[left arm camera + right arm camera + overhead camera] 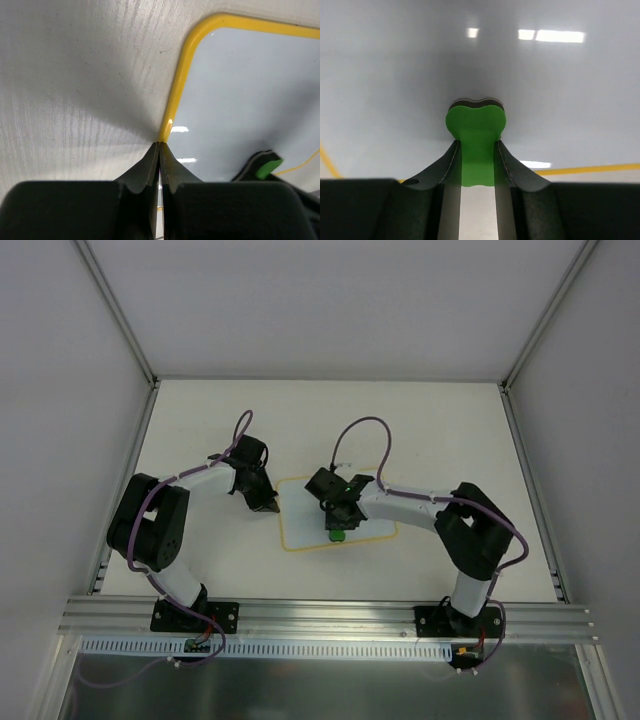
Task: Erase the whiteboard
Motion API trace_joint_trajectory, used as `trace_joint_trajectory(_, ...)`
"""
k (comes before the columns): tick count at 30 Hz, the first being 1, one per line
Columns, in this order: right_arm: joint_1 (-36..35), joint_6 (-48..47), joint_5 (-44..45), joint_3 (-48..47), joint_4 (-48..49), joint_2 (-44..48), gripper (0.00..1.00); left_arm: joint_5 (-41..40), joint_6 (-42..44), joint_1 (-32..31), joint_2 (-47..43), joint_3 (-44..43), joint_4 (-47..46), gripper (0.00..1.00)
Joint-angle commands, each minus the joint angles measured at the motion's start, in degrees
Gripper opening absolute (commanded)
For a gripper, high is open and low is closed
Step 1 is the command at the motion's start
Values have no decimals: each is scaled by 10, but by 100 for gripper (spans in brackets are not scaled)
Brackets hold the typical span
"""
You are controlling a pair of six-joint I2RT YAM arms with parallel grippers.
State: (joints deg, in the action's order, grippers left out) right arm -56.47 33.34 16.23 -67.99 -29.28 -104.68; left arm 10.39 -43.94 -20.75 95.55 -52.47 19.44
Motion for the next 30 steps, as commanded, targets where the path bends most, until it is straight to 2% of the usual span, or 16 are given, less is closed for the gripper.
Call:
trace_joint_trajectory(1, 91, 25, 64, 80, -137, 19, 0, -34, 6, 14, 0, 13, 28, 0)
trace_joint_trajectory(5, 148, -5, 55, 102, -115, 62, 0, -31, 7, 15, 1, 10, 28, 0)
trace_joint_trajectory(9, 167, -63, 63, 72, -99, 100, 0, -28, 8, 15, -6, 2, 29, 0)
trace_joint_trajectory(13, 215, -94, 69, 55, -99, 136, 0, -27, 17, 16, -17, -16, 29, 0)
trace_joint_trajectory(19, 368, -156, 61, 33, -93, 164, 0, -13, 42, 15, -40, -41, 30, 0)
trace_joint_trajectory(23, 487, -194, 46, -2, -76, 136, 1, -11, 61, 15, -58, -54, 31, 19)
trace_joint_trajectory(24, 506, -200, 41, -11, -72, 125, 1, -13, 64, 15, -63, -56, 32, 26)
trace_joint_trajectory(27, 562, -225, 0, -49, -56, 72, 3, -20, 80, 15, -91, -66, 39, 39)
trace_joint_trajectory(30, 592, -247, -5, -80, -50, 23, 6, -28, 103, 16, -126, -75, 50, 42)
